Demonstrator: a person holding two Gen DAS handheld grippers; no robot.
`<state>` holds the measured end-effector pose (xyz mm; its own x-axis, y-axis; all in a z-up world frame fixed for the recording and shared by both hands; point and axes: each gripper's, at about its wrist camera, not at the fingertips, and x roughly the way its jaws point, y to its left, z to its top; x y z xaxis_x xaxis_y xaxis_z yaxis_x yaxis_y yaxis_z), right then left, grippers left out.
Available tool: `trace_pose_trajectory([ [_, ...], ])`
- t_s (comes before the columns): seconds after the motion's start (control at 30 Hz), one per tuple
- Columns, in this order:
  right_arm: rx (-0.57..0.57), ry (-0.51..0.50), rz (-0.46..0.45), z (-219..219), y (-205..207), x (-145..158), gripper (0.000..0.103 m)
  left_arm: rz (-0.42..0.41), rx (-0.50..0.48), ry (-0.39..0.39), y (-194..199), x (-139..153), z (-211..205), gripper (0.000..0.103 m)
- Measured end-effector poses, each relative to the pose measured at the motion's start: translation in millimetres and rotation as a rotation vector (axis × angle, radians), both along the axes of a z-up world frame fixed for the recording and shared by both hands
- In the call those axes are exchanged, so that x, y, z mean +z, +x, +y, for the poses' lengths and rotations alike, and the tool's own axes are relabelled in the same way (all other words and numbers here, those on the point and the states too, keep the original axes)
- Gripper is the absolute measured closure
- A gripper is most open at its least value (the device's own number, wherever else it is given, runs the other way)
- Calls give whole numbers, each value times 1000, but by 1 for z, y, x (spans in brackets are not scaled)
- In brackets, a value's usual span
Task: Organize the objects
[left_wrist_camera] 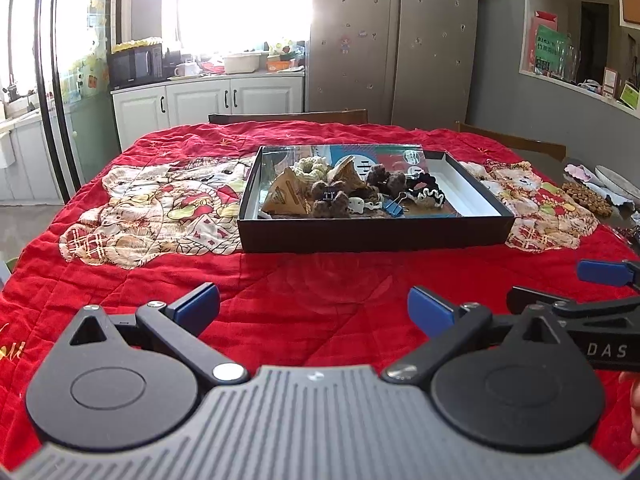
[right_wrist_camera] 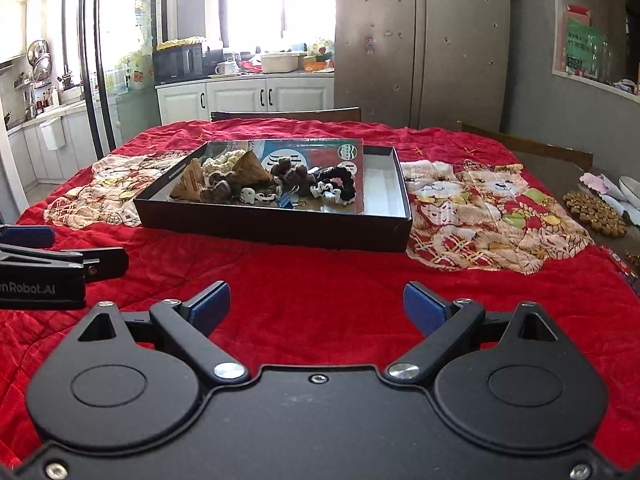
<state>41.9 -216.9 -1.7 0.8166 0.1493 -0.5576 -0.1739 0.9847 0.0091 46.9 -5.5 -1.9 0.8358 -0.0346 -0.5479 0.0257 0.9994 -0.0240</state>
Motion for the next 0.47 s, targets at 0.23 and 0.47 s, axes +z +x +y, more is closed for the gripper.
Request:
trace_pose_trajectory([
  [0.23, 1, 0, 3, 0, -1, -1, 10, 13, -7, 11, 0, -3, -3, 0],
  [0.47, -1, 6, 10, -1, 1, -4, 10, 11, -29, -2, -1, -7, -5, 0],
])
